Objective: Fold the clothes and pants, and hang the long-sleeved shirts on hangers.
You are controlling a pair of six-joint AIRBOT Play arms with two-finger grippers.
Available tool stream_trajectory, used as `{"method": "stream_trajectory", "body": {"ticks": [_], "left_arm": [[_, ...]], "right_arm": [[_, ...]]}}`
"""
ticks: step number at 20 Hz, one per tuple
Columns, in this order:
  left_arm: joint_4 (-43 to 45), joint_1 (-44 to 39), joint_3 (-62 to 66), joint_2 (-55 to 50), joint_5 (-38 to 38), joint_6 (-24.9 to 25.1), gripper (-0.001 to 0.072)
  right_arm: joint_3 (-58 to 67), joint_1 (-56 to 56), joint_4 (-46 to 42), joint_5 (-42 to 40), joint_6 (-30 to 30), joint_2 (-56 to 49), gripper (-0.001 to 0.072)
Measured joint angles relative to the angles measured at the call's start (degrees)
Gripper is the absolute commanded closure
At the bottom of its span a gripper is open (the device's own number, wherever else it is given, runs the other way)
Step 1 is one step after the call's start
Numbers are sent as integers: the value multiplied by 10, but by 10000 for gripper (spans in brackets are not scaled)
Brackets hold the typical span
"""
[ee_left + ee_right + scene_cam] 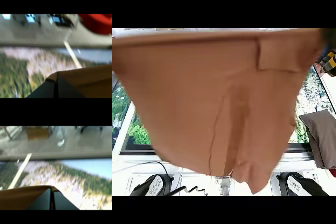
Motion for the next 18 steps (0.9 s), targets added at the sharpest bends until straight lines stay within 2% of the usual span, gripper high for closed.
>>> {"method": "stream_trajectory", "body": {"ticks": [3, 8, 13, 16, 17, 18], "left_arm": [[17, -45, -5, -130, -12, 28, 697], [-5, -105, -8, -305, 58, 52, 697], [-37, -123, -8, -370, 105, 57, 698], [8, -128, -8, -381, 104, 42, 695], [28, -130, -8, -384, 94, 33, 605], [50, -132, -8, -386, 77, 26, 336]], "right_arm": [[0, 10, 7, 15, 5, -103, 703], [0, 21, 10, -1, 7, -237, 703], [-1, 24, -24, -4, 8, -304, 703], [-8, 25, -77, 33, 14, -316, 703], [-12, 25, -97, 51, 20, -319, 703], [-16, 25, -114, 73, 24, -321, 698]]}}
